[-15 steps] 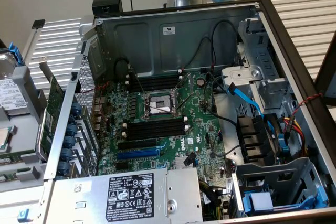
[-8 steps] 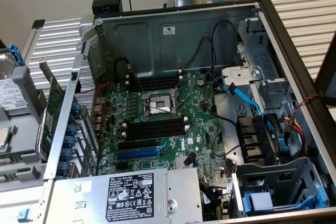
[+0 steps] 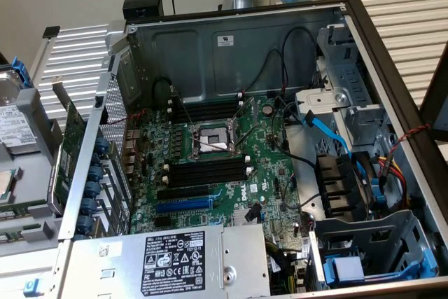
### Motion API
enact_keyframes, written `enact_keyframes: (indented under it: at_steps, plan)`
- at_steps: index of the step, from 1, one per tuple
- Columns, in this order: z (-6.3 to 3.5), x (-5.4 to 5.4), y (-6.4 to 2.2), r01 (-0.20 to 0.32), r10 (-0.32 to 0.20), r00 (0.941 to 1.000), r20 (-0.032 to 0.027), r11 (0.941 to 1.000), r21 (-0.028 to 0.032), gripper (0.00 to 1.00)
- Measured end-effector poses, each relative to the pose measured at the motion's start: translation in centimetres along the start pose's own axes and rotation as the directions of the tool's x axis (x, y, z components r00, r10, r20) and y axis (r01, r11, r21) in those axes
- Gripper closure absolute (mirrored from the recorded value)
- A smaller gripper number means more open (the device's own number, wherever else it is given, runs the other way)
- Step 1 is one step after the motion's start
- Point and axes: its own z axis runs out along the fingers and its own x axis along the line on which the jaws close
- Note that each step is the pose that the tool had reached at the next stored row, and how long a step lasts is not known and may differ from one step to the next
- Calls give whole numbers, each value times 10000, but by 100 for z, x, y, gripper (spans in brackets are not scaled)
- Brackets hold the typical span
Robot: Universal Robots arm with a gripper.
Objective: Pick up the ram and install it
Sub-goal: 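Reach for the ram, then pick up the ram and move it above insertion slot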
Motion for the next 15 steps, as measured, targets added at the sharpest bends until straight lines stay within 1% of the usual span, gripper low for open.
enact_keyframes:
  at_steps: [6,8,11,13,15]
  plan:
    - [5,1,9,501,-501,9987,-28,9987,15,90]
    - [9,1,9,747,-747,9972,-41,9972,22,90]
    - [12,1,10,1256,-1256,9921,-72,9921,36,90]
    - [15,1,9,1610,-1610,9869,-92,9869,44,90]
    - [17,1,9,1968,-1968,9804,-114,9804,52,90]
